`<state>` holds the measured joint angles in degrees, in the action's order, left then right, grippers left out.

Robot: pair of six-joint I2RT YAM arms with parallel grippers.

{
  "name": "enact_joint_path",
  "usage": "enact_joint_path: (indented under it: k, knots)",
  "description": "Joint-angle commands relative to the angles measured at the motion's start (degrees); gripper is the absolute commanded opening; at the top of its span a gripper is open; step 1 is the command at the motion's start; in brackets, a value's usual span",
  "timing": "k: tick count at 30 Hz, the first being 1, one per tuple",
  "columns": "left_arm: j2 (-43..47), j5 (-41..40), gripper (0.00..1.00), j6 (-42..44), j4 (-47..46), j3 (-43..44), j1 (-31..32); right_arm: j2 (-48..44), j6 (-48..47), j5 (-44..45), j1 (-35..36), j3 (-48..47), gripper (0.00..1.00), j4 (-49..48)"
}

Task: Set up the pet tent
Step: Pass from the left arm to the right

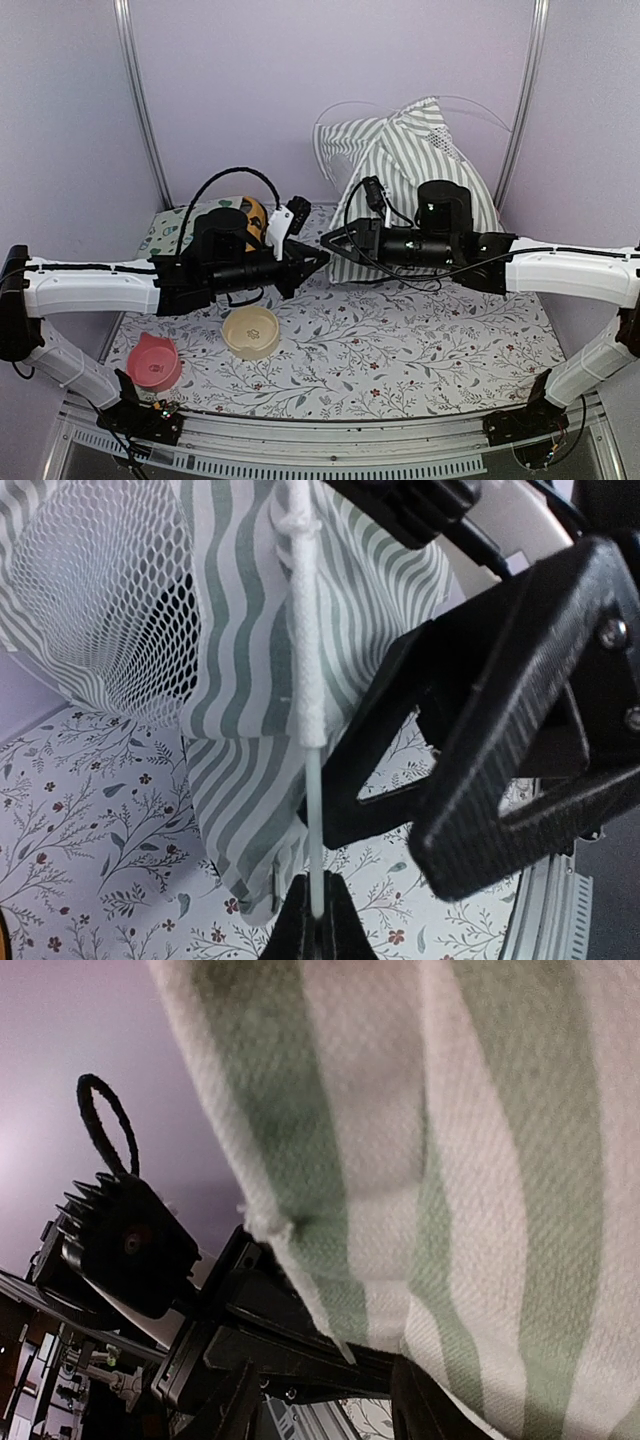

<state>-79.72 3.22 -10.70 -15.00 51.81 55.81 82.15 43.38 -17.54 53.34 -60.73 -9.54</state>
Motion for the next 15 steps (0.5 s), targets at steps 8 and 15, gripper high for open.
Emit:
enact_joint_path:
  k: [8, 15]
  knots:
    - [2.4, 1.5, 0.00, 2.3, -1.1, -0.1, -0.2, 6.4, 0.4, 2.6, -1.7, -8.2, 0.23, -0.5]
    - [3.3, 1.2, 0.00, 3.0, -1.1, -1.6, -0.4, 6.7, -1.2, 1.5, -4.2, -12.2, 0.00, 1.6]
